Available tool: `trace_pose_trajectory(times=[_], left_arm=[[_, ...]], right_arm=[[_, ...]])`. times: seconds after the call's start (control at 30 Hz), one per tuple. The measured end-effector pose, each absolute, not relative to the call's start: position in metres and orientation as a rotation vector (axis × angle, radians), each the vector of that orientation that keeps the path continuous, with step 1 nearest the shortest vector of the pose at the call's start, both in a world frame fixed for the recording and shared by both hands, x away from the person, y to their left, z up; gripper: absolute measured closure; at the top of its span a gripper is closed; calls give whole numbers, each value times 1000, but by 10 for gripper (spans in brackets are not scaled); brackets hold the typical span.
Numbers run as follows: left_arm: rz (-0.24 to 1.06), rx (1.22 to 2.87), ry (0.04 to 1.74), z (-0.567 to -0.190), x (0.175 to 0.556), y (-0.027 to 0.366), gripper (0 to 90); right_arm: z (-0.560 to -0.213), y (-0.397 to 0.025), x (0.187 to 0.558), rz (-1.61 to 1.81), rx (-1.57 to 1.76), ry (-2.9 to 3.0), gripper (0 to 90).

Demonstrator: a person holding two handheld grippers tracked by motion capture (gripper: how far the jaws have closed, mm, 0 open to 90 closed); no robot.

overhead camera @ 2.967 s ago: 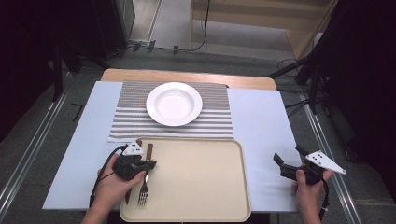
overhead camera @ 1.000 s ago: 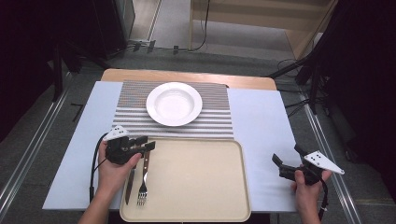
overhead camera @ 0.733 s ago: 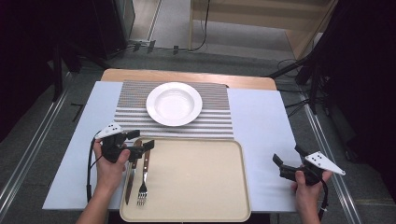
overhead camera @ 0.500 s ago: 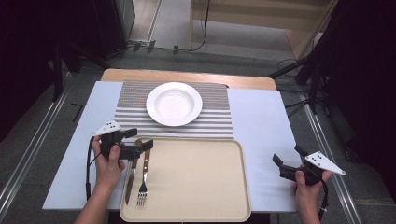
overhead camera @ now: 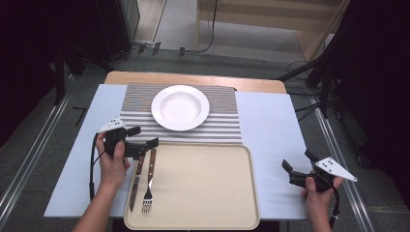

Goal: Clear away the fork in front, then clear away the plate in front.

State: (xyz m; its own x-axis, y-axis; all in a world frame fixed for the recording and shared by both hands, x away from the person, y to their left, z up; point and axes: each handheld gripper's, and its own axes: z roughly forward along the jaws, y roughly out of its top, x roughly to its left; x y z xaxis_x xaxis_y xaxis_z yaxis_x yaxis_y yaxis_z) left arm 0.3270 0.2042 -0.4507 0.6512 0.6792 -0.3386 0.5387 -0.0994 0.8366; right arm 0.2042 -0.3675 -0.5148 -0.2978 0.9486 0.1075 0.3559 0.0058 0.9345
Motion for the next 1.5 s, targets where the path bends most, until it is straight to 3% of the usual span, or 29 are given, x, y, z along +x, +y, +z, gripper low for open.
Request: trace_pose_trajectory(times=[1.2, 1.27, 1.3, 1.5], left_arm=[[209, 1754, 1206, -441, 410, 195, 15], [211, 1757, 1221, -442, 414, 195, 28], [236, 1757, 1257, -444, 419, 194, 189], [147, 1768, 1240, -446, 427, 195, 132]], right_arm=[[-515, -367, 203, 1301, 1333, 1695, 0], [-515, -367, 203, 1301, 1333, 1696, 0], [-515, -367, 203, 1302, 1334, 1697, 0], [-515, -367, 203, 1303, 1329, 1697, 0]])
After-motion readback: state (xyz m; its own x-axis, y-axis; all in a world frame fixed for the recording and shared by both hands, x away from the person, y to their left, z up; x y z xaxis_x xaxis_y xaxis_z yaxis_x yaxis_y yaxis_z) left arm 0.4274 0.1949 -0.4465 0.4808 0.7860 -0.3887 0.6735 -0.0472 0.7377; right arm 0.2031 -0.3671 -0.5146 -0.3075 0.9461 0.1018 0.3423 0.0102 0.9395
